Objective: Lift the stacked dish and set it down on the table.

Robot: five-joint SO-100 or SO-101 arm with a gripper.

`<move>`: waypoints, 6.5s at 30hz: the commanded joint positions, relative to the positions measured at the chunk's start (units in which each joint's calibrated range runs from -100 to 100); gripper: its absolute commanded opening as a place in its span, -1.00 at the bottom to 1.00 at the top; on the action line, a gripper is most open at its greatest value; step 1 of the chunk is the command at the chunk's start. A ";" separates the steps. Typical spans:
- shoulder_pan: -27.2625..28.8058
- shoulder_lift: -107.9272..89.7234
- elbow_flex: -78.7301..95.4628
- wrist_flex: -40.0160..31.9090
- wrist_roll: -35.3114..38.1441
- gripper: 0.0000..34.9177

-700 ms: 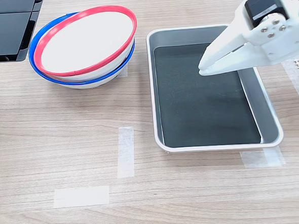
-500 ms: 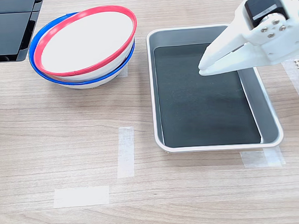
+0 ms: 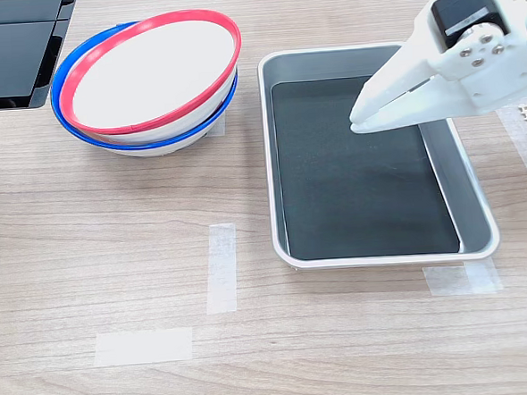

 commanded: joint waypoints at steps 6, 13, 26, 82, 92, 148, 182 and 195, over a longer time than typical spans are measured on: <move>0.24 -0.34 0.00 0.11 -0.15 -0.98; 0.24 -0.34 0.00 0.11 -0.15 -0.98; 0.24 -0.34 0.00 0.11 -0.10 -0.98; 11.35 88.70 -70.91 -7.56 7.86 -0.98; 11.16 84.35 -71.01 -6.82 8.16 -0.99; 5.32 83.92 -76.01 6.72 7.62 0.15; 2.69 90.58 -88.48 17.20 -14.70 0.21; -0.04 99.02 -84.39 4.49 -18.02 0.28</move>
